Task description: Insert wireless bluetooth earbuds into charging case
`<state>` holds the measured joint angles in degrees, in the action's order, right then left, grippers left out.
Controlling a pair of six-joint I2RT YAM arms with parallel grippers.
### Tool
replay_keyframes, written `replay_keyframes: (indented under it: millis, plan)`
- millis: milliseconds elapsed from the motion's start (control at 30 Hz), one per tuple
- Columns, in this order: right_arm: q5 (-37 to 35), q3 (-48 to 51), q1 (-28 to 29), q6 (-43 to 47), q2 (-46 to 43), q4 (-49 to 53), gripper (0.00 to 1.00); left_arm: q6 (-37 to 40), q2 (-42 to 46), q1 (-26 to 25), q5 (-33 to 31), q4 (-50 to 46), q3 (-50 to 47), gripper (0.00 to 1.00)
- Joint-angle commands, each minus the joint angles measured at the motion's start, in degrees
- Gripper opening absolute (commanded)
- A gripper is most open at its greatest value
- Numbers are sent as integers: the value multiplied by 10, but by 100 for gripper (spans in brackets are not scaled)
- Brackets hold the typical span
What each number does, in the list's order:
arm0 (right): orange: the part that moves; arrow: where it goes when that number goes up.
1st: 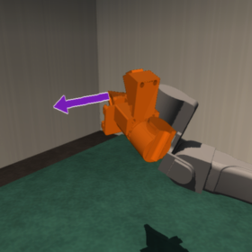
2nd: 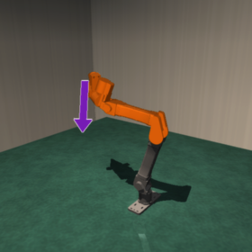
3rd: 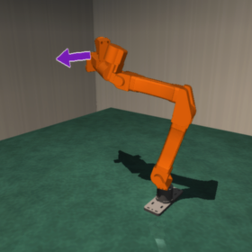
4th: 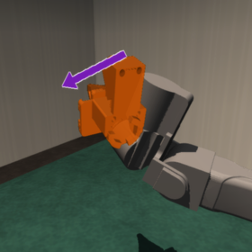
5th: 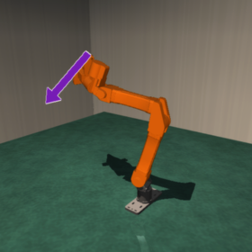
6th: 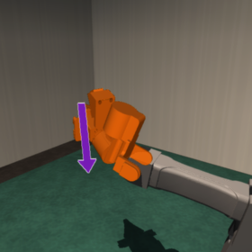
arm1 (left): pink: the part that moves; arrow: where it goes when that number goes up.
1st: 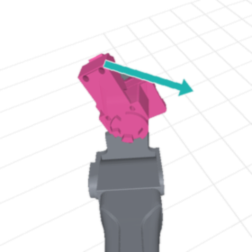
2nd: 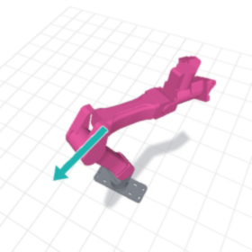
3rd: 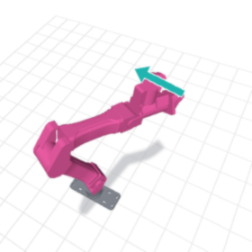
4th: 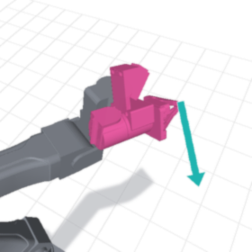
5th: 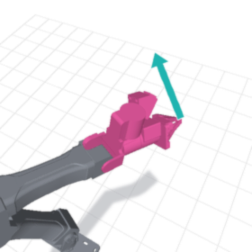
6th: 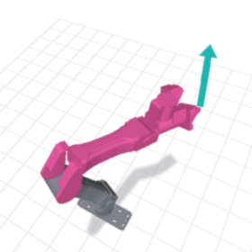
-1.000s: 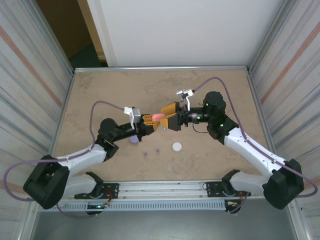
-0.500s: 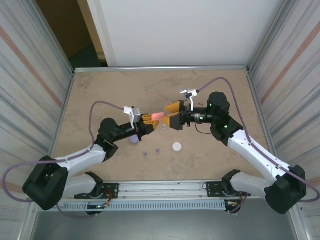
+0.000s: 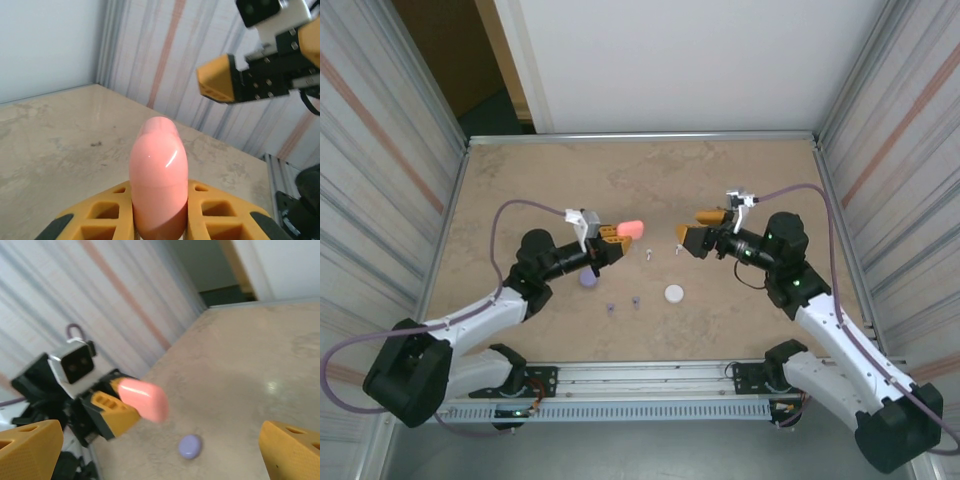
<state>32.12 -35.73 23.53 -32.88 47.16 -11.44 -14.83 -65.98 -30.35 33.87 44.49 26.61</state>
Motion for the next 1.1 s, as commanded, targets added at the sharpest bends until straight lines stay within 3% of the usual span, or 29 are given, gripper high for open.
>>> replay_keyframes:
  millis: [0,400,767,1067]
  plan:
    - [-47,23,-19,-30,-27,-15,99,-6,-11,35,28,-21,35,0]
    - [-132,81,-35,-72,-68,-16,99,20,-81,121,45,-117,114,0]
    - [-170,74,-33,-62,-80,41,99,-11,-240,163,29,-208,239,0]
    - [-181,72,-33,-57,-83,58,99,-1,-364,165,1,-408,384,0]
